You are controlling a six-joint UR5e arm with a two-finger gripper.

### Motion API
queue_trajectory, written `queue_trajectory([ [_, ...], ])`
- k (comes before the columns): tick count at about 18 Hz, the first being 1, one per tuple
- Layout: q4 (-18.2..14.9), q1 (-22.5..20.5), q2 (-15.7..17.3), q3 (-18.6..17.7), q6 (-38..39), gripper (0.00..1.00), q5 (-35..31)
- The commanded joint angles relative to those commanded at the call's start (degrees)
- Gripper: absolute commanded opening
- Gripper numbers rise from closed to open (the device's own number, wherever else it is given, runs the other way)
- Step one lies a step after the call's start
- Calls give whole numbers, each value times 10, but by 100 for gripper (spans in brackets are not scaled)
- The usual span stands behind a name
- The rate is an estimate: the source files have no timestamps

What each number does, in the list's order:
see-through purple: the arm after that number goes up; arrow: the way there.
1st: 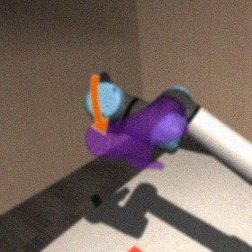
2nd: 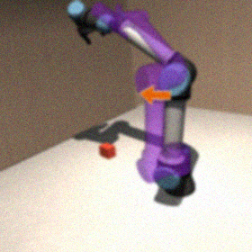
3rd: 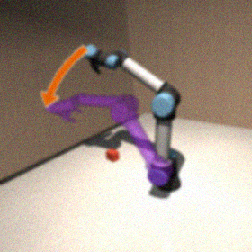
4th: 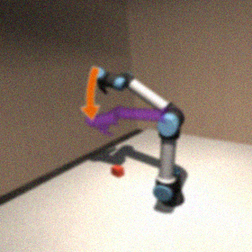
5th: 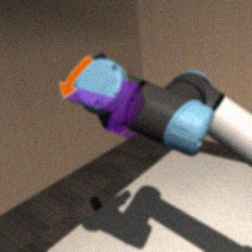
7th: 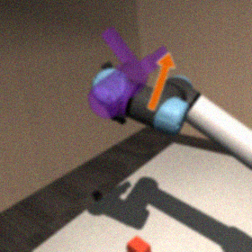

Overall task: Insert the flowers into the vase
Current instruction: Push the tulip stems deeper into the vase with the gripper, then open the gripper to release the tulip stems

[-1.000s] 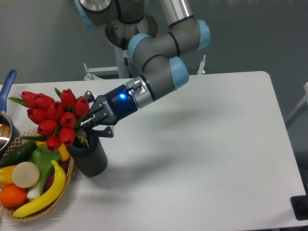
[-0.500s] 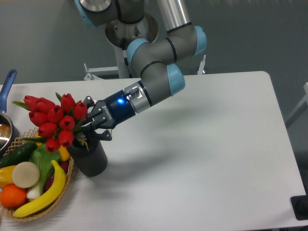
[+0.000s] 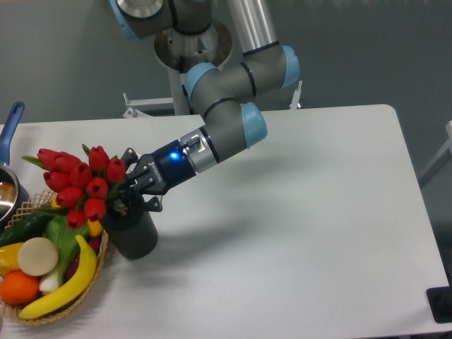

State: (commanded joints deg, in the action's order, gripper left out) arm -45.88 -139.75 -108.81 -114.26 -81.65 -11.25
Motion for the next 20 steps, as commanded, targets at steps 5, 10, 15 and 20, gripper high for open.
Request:
queue_trajectory([
  [5,0,1,0,-4,-1,35,0],
  [10,0,0,1,-14,-6,47,-1],
  [15,0,-1,3,-23,-5,68,-2],
  [20,0,-4,5,-27,-5,100,-2],
])
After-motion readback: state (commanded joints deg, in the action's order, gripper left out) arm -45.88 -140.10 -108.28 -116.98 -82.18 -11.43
